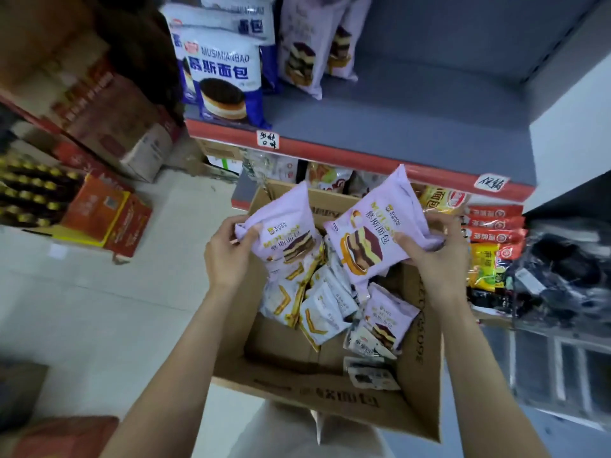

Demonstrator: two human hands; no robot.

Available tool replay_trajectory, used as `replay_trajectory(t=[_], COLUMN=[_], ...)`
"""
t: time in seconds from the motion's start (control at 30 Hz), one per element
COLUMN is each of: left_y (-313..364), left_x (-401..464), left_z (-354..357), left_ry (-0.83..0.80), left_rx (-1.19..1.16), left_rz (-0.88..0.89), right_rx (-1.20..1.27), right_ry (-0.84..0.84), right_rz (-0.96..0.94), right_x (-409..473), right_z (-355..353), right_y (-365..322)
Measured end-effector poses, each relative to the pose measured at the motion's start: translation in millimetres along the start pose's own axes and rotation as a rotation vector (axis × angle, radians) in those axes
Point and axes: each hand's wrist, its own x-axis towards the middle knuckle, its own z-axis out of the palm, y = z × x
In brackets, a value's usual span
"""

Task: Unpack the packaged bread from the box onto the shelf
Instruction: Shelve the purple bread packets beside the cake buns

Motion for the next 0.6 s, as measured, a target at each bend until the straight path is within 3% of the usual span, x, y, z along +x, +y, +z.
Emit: replay_trajectory(t=[0.37,0.6], left_y=[41.2,53.1], left_x=[60.4,86.8], left_z=[-30.8,-22.9], left_ry=[0.102,0.091], left_rx=[0.123,0.063], left_rz=[0.097,0.146], right_rx=[-0.055,-0.270], right_ry=[-0.006,-0.152], right_rz=[-0.476,-0.628], right_x=[108.5,212.1], right_z=[54.4,122.4], right_y=[-101.1,-132.9])
